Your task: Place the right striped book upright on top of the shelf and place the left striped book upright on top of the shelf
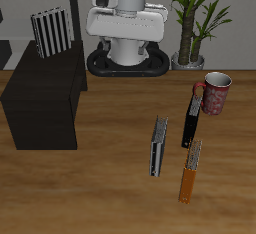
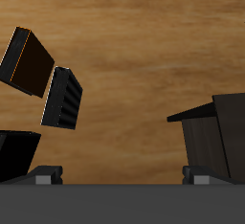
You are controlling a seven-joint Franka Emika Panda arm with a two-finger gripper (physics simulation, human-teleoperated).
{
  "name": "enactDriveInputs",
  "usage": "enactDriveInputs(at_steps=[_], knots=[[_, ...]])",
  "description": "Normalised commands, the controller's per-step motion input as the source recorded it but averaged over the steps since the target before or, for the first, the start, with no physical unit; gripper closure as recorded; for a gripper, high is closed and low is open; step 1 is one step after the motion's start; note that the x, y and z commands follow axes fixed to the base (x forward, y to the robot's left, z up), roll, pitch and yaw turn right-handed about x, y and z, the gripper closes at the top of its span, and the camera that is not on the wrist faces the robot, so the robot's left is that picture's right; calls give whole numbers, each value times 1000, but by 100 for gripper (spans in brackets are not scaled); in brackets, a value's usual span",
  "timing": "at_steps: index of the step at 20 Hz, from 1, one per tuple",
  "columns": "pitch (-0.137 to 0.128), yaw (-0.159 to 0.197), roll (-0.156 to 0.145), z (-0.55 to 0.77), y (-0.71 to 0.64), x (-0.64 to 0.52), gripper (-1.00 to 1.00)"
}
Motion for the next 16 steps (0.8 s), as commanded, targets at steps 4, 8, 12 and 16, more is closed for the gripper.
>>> enactDriveInputs(at_steps=[4,8,12,16], knots=[[37,45,-11,-215,220,554,-100],[66,52,7,-310,200,558,-100],[16,2,39,-140,164,319,-100],[20,-6,75,-155,158,258,-100]])
